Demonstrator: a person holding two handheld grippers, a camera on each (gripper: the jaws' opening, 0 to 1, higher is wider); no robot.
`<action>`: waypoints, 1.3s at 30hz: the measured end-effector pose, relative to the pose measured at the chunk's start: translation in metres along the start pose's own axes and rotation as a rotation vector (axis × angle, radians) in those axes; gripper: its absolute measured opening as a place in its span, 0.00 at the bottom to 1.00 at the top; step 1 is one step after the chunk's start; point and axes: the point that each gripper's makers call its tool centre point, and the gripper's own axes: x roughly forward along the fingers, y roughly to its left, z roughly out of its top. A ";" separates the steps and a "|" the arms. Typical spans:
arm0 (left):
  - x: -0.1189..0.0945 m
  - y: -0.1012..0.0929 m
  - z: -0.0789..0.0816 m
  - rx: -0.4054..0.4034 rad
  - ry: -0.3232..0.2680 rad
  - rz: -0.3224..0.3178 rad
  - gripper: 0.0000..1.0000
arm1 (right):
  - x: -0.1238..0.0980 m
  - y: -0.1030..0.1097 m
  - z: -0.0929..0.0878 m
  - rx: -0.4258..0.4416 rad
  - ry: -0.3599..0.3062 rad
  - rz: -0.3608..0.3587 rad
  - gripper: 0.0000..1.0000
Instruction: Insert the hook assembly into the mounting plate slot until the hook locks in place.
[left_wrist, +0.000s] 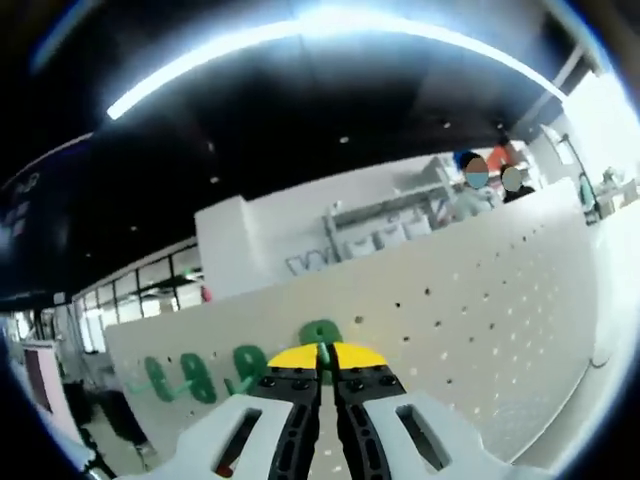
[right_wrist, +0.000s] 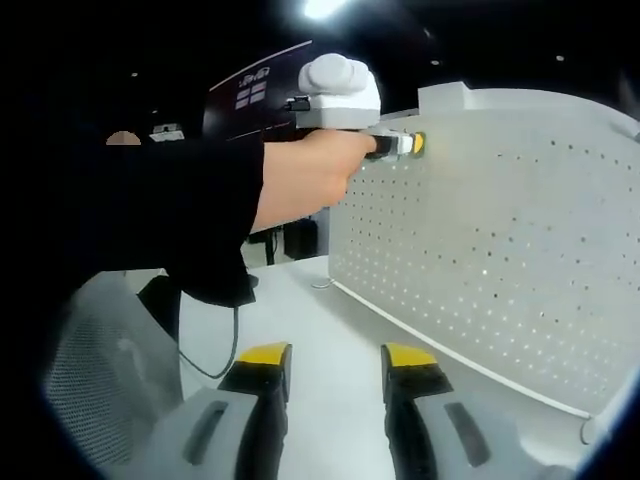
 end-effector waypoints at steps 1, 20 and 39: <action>0.000 0.000 0.000 0.033 0.011 0.003 0.04 | 0.000 0.000 0.000 0.001 0.001 0.002 0.34; 0.001 -0.003 -0.015 0.283 0.141 0.028 0.10 | 0.000 0.004 0.000 0.003 -0.001 0.014 0.33; 0.000 0.000 -0.018 -0.054 0.056 -0.027 0.08 | 0.000 0.004 0.000 0.010 -0.002 0.017 0.33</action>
